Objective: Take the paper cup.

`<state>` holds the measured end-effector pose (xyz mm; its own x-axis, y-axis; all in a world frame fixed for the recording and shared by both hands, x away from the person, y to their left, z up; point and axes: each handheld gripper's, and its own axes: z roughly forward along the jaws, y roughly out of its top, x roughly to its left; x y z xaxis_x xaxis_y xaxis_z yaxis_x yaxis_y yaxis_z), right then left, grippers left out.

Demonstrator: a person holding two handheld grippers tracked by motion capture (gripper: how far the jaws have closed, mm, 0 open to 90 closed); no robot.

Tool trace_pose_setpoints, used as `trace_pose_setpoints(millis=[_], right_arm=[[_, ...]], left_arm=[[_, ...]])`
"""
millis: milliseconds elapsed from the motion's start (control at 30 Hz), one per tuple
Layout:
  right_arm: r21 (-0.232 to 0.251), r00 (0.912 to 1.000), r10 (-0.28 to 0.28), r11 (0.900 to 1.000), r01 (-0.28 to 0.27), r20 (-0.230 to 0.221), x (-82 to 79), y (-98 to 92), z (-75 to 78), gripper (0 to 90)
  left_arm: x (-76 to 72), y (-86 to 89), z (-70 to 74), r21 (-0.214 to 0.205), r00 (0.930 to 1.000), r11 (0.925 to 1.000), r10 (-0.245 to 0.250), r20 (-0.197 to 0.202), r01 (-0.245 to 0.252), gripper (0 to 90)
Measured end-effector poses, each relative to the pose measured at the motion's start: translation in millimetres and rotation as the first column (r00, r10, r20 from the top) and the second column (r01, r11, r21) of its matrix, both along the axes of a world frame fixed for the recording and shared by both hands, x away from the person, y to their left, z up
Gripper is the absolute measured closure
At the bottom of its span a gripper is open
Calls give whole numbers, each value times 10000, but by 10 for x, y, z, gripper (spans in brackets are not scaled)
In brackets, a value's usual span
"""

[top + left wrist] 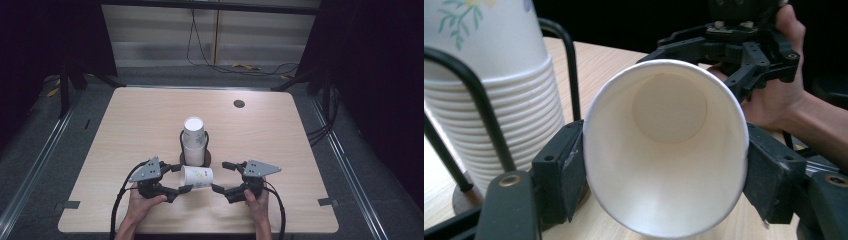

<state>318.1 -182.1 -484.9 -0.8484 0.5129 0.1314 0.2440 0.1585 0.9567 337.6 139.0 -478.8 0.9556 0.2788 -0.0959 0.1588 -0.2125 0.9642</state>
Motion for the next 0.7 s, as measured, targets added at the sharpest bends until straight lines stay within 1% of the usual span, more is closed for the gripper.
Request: trace_pose_setpoints(millis=[33, 100, 133, 200, 267, 300, 333, 367, 400, 433, 500, 533, 567, 600, 633, 667, 700], right_arm=[[-7, 9998, -187, 9998, 187, -11, -12, -16, -12, 129], [21, 9967, -791, 9969, 791, 170, -37, -51, -33, 129], [-60, 9946, -1015, 9948, 1017, 228, -47, -56, -35, 128], [-318, 9858, -1601, 9863, 1618, 509, -74, -54, -32, 129], [-441, 9772, -2028, 9776, 2057, 629, -84, -56, -30, 128], [-479, 9719, -2251, 9723, 2286, 689, -84, -61, -32, 129], [-495, 9653, -2519, 9655, 2555, 692, -88, -66, -38, 129], [-393, 9603, -2701, 9611, 2732, 693, -87, -76, -53, 129], [-82, 9583, -2795, 9598, 2804, 589, -84, -102, -78, 129], [-27, 9599, -2758, 9611, 2762, 496, -84, -117, -84, 129], [149, 9538, -2954, 9554, 2951, 548, -91, -144, -95, 128], [139, 9505, -3072, 9516, 3069, 458, -91, -154, -102, 128], [100, 9465, -3200, 9474, 3199, 403, -90, -158, -111, 129], [37, 9409, -3361, 9418, 3362, 416, -86, -159, -119, 129], [-2, 9348, -3527, 9356, 3530, 420, -84, -160, -123, 129], [21, 9302, -3649, 9310, 3651, 403, -80, -161, -128, 129], [14, 9244, -3793, 9252, 3796, 403, -77, -163, -132, 128]], left_arm=[[2, 8, 2, 102, 10000, 9999, 18, -1, -18, 276], [-1, 21, 7, 179, 10000, 9998, 52, 72, -53, 275], [-3, 32, 9, 185, 10000, 9998, 63, 49, -64, 274], [-1, 55, 18, 294, 9998, 9994, 170, 41, -171, 273], [3, 82, 23, 277, 9996, 9992, 277, -21, -276, 273], [8, 102, 30, 359, 9995, 9989, 311, 13, -312, 273], [5, 116, 32, 336, 9991, 9985, 433, -27, -432, 274], [2, 139, 40, 469, 9983, 9972, 582, 0, -582, 273], [5, 152, 41, 490, 9985, 9973, 547, -45, -544, 274], [10, 179, 50, 655, 9982, 9960, 601, 2, -600, 273], [22, 218, 61, 669, 9977, 9955, 670, -33, -667, 272], [34, 247, 70, 706, 9975, 9951, 700, -67, -694, 271], [44, 269, 76, 681, 9972, 9950, 739, -109, -730, 271], [51, 293, 87, 764, 9968, 9939, 799, -66, -792, 271], [56, 311, 89, 752, 9965, 9938, 831, -85, -822, 271], [67, 334, 95, 833, 9963, 9929, 857, -67, -848, 271], [74, 351, 96, 793, 9955, 9926, 937, -151, -923, 271]])
